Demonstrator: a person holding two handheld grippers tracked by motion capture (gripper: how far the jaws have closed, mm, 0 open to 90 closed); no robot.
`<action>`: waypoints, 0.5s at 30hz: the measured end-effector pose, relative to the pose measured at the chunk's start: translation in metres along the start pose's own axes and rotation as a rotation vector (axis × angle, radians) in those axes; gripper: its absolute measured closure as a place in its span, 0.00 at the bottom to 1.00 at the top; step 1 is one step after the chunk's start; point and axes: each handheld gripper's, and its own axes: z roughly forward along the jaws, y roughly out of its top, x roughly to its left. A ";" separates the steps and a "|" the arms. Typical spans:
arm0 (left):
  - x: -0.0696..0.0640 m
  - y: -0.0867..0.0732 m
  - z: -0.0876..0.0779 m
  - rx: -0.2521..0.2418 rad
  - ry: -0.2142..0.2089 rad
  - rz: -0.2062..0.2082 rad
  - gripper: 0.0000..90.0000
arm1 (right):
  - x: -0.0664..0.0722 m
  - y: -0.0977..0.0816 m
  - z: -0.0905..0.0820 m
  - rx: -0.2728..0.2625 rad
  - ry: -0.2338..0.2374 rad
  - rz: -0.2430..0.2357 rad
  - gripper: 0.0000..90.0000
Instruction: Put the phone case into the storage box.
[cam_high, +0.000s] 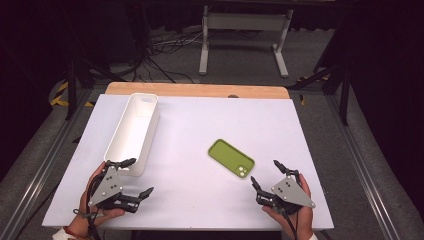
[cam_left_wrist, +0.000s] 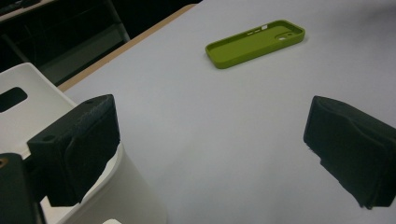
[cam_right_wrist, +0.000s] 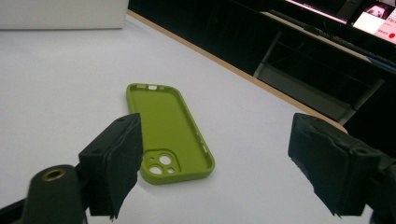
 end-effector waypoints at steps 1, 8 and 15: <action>0.000 0.000 0.000 0.001 -0.005 0.001 0.05 | -0.001 0.000 0.000 -0.001 0.002 0.004 0.24; -0.002 0.000 -0.004 -0.012 -0.012 0.013 0.06 | -0.006 -0.001 0.001 0.016 0.007 0.047 0.26; 0.001 -0.002 -0.003 -0.011 0.005 0.005 0.05 | -0.011 -0.004 0.006 0.059 0.019 0.079 0.26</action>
